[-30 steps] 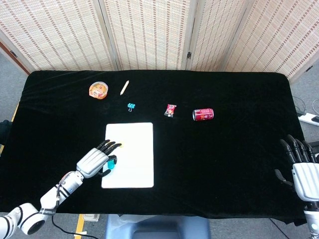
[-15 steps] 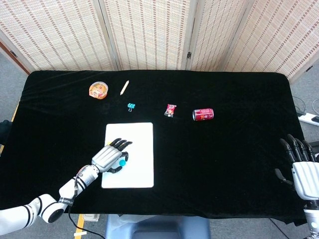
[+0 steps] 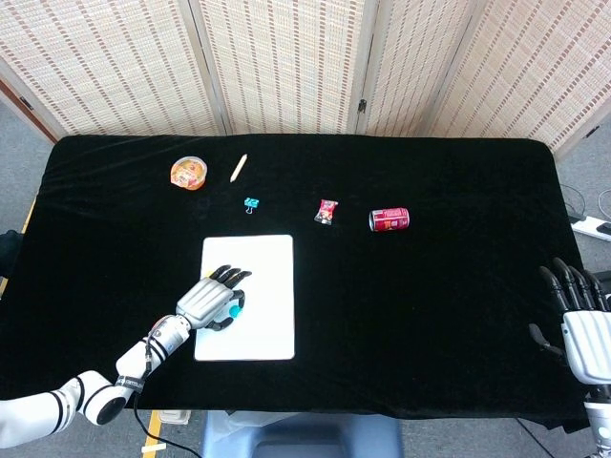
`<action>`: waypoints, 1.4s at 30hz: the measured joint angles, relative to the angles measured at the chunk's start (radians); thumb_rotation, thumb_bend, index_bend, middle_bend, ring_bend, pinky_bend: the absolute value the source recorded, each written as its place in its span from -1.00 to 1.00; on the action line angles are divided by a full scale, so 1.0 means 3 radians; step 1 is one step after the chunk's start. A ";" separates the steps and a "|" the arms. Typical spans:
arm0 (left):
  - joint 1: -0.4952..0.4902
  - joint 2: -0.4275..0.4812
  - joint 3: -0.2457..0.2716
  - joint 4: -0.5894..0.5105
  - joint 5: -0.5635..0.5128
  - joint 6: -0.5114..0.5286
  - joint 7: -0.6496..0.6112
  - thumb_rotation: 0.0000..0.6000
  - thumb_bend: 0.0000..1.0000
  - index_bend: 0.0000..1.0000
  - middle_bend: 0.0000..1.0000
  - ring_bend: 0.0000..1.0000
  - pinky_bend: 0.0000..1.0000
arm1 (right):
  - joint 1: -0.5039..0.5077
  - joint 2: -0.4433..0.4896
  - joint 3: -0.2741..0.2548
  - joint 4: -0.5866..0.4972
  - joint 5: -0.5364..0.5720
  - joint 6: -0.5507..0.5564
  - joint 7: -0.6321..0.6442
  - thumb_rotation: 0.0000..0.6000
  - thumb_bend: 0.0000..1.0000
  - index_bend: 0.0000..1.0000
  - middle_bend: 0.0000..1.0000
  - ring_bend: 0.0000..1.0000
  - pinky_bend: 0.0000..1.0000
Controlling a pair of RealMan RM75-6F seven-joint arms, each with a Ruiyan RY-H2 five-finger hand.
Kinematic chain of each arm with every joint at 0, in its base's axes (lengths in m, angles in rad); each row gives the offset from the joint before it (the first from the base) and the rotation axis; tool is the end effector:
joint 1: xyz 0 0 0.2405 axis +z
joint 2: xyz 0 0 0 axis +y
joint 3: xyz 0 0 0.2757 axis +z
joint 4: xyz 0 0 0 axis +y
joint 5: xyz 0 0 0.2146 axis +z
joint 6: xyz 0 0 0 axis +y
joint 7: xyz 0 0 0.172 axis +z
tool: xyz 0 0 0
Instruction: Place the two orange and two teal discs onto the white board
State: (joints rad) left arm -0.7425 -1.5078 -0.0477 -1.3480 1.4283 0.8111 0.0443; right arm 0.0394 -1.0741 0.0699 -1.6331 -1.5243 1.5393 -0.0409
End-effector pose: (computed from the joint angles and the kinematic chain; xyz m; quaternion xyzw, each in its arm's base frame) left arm -0.1904 0.3629 -0.0505 -0.8215 -0.3516 -0.3145 0.3204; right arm -0.3286 -0.1998 0.1867 0.5902 -0.3542 0.3840 0.6154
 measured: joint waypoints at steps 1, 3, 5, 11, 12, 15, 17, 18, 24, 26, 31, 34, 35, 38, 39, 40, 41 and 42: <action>-0.0001 0.0000 0.0004 0.0002 -0.0006 -0.0004 0.0000 1.00 -0.18 -0.08 -0.83 -1.00 -1.00 | 0.0000 0.0001 0.0000 -0.0002 -0.0001 0.0000 -0.0001 1.00 -0.31 -1.00 -0.96 -0.99 -1.00; -0.0004 0.0001 0.0011 0.0004 -0.0018 -0.0012 -0.0001 1.00 -0.18 -0.18 -0.83 -1.00 -1.00 | 0.0000 0.0001 0.0000 -0.0003 0.0000 0.0001 -0.0005 1.00 -0.31 -1.00 -0.96 -0.99 -1.00; -0.0003 0.0004 0.0012 -0.0006 -0.0017 -0.0003 -0.0009 1.00 -0.18 -0.33 -0.84 -1.00 -1.00 | -0.0001 0.0002 0.0000 -0.0006 0.0001 0.0001 -0.0007 1.00 -0.31 -1.00 -0.96 -0.99 -1.00; 0.0050 0.0128 0.0001 -0.0183 0.0051 0.0196 -0.0143 1.00 -0.18 -0.59 -0.87 -1.00 -1.00 | -0.0008 0.0018 0.0006 -0.0020 0.0006 0.0017 -0.0010 1.00 -0.31 -1.00 -0.96 -0.99 -1.00; 0.0073 0.0179 -0.0003 -0.0228 0.0072 0.0266 -0.0183 1.00 -0.18 -0.59 -0.87 -1.00 -1.00 | -0.0011 0.0021 0.0007 -0.0020 0.0009 0.0021 -0.0010 1.00 -0.31 -1.00 -0.96 -0.99 -1.00; 0.0158 0.0328 -0.0011 -0.0329 0.0120 0.0474 -0.0278 1.00 -0.18 -0.58 -0.87 -1.00 -1.00 | -0.0020 0.0027 0.0009 -0.0014 0.0016 0.0032 0.0004 1.00 -0.31 -1.00 -0.96 -0.98 -1.00; 0.0228 0.0429 -0.0015 -0.0379 0.0135 0.0605 -0.0331 1.00 -0.18 -0.57 -0.87 -1.00 -1.00 | -0.0024 0.0029 0.0011 -0.0004 0.0024 0.0033 0.0018 1.00 -0.31 -1.00 -0.96 -0.98 -1.00; 0.0285 0.0501 -0.0016 -0.0404 0.0132 0.0687 -0.0360 1.00 -0.18 -0.56 -0.87 -1.00 -1.00 | -0.0026 0.0031 0.0011 0.0002 0.0030 0.0031 0.0024 1.00 -0.31 -1.00 -0.96 -0.98 -1.00; 0.0612 0.0822 -0.0013 -0.0481 -0.0064 0.0981 -0.0422 1.00 -0.18 -0.56 -0.87 -1.00 -1.00 | -0.0032 0.0055 0.0008 0.0023 0.0046 0.0016 0.0068 1.00 -0.31 -1.00 -0.96 -0.99 -1.00; 0.0710 0.0887 -0.0013 -0.0493 -0.0154 0.1043 -0.0440 1.00 -0.18 -0.55 -0.87 -1.00 -1.00 | -0.0029 0.0068 0.0008 0.0028 0.0058 -0.0004 0.0109 1.00 -0.31 -1.00 -0.96 -0.99 -1.00; 0.1014 0.1001 -0.0012 -0.0526 -0.0363 0.1311 -0.0466 1.00 -0.18 -0.54 -0.87 -1.00 -1.00 | -0.0014 0.0094 0.0002 0.0038 0.0065 -0.0062 0.0239 1.00 -0.31 -1.00 -0.96 -0.98 -1.00; 0.1196 0.1034 0.0000 -0.0547 -0.0426 0.1511 -0.0431 1.00 -0.18 -0.54 -0.87 -1.00 -1.00 | -0.0003 0.0109 -0.0009 0.0050 0.0066 -0.0110 0.0349 1.00 -0.31 -1.00 -0.96 -0.99 -1.00; 0.1250 0.1040 0.0006 -0.0555 -0.0436 0.1576 -0.0410 1.00 -0.18 -0.54 -0.87 -1.00 -1.00 | 0.0001 0.0113 -0.0013 0.0058 0.0069 -0.0127 0.0383 1.00 -0.31 -1.00 -0.96 -0.99 -1.00; 0.1419 0.1064 0.0041 -0.0605 -0.0446 0.1774 -0.0336 1.00 -0.18 -0.54 -0.87 -1.00 -1.00 | 0.0003 0.0113 -0.0029 0.0070 0.0065 -0.0146 0.0436 1.00 -0.31 -1.00 -0.96 -0.98 -1.00; 0.1482 0.1077 0.0059 -0.0638 -0.0442 0.1840 -0.0310 1.00 -0.18 -0.55 -0.87 -1.00 -1.00 | 0.0002 0.0112 -0.0035 0.0072 0.0058 -0.0148 0.0453 1.00 -0.31 -1.00 -0.96 -0.98 -1.00; 0.1526 0.1086 0.0071 -0.0664 -0.0438 0.1886 -0.0292 1.00 -0.18 -0.55 -0.87 -1.00 -1.00 | 0.0000 0.0110 -0.0041 0.0074 0.0050 -0.0148 0.0472 1.00 -0.31 -1.00 -0.96 -0.98 -1.00; 0.1568 0.1093 0.0080 -0.0688 -0.0434 0.1931 -0.0277 1.00 -0.18 -0.56 -0.87 -1.00 -1.00 | -0.0004 0.0107 -0.0049 0.0078 0.0040 -0.0145 0.0502 1.00 -0.31 -1.00 -0.96 -0.98 -1.00; 0.1621 0.1098 0.0087 -0.0714 -0.0425 0.1994 -0.0264 1.00 -0.18 -0.56 -0.87 -1.00 -1.00 | -0.0009 0.0102 -0.0056 0.0084 0.0033 -0.0142 0.0523 1.00 -0.31 -1.00 -0.96 -0.99 -1.00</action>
State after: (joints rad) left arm -0.2561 -1.1784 -0.0215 -1.5622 1.3008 1.4092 -0.0350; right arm 0.0367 -1.0435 0.0530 -1.6080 -1.5145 1.4966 0.1160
